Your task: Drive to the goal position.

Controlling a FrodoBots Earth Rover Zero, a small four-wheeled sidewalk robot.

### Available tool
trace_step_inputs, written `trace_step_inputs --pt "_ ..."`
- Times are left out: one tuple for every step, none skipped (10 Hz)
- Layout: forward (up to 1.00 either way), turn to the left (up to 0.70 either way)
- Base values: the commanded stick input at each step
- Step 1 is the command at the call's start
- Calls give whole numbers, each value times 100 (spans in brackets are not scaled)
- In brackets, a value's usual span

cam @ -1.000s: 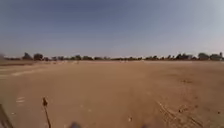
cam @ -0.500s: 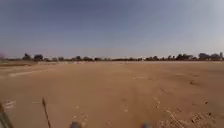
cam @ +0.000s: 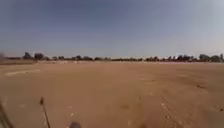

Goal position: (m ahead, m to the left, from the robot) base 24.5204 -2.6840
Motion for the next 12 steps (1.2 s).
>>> trace_step_inputs --pt "50 0" --pt "50 0" --pt "50 0" --pt "50 0" --pt "50 0" --pt "50 0" --pt "50 0" --pt "50 0" --pt "50 0" --pt "50 0" --pt "50 0" --pt "50 3"
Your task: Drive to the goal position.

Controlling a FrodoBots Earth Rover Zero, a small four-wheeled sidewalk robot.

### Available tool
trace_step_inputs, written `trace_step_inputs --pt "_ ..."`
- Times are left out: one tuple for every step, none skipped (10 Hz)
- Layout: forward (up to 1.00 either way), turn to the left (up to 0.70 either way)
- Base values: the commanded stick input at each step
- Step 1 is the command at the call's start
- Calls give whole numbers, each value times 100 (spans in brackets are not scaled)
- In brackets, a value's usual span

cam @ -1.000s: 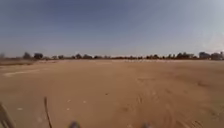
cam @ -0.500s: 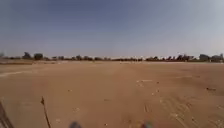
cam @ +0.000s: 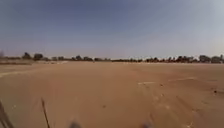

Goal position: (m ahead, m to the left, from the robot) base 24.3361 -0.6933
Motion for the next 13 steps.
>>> trace_step_inputs --pt "50 9" --pt "50 15" --pt "50 21" --pt "50 0" --pt "50 0" --pt "50 0" --pt "50 0" --pt "50 0" --pt "50 0" --pt "50 0" --pt "50 0" --pt "50 0" --pt "50 0"
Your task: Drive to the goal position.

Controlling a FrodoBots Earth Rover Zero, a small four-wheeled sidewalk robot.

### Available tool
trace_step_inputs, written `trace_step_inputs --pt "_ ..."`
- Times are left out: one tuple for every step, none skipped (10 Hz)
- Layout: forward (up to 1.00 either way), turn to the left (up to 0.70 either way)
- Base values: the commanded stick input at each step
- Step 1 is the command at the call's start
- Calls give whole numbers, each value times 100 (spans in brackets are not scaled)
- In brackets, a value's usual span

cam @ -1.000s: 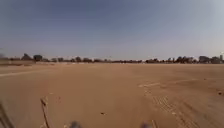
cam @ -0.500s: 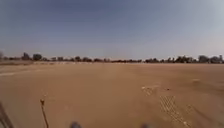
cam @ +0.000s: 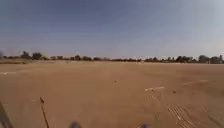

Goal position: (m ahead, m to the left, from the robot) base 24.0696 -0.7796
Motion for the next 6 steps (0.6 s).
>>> trace_step_inputs --pt "50 0" --pt "50 0" --pt "50 0" --pt "50 0" --pt "50 0" --pt "50 0"
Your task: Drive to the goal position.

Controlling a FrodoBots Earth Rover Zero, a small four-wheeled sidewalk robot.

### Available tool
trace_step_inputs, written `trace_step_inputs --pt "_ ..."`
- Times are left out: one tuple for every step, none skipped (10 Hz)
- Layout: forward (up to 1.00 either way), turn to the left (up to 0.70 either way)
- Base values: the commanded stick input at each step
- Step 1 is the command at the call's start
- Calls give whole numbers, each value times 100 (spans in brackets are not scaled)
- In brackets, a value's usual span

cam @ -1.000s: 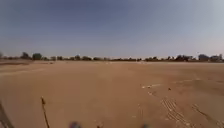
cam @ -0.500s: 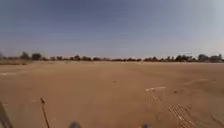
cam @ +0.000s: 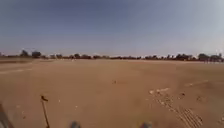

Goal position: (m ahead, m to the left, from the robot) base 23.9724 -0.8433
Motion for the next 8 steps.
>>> trace_step_inputs --pt "50 0" --pt "50 0" --pt "50 0" --pt "50 0" --pt "50 0" --pt "50 0" --pt "50 0" --pt "50 0"
